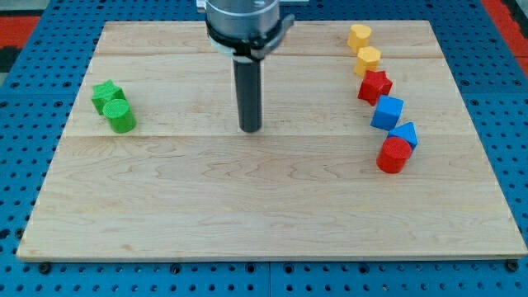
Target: Move the red circle diagonal to the triangle
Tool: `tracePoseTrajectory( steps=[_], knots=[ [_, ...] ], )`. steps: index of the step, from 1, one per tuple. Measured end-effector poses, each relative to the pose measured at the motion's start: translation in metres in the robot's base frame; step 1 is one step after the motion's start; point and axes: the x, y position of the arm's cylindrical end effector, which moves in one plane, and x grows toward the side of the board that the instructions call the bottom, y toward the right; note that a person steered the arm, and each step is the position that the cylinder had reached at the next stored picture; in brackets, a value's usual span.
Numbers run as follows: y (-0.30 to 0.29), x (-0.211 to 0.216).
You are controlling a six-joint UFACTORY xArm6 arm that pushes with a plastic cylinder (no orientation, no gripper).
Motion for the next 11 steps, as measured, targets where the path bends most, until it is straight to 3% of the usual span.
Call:
tracePoseTrajectory(
  steps=[1, 2, 3, 5, 8, 9, 10, 11],
  knots=[
    [0.092, 0.097],
    [0.187, 0.082],
    [0.246, 0.047],
    [0.226, 0.039],
    [0.073, 0.024],
    [0.057, -0.014],
    [0.029, 0.006],
    [0.065, 0.05]
  ],
)
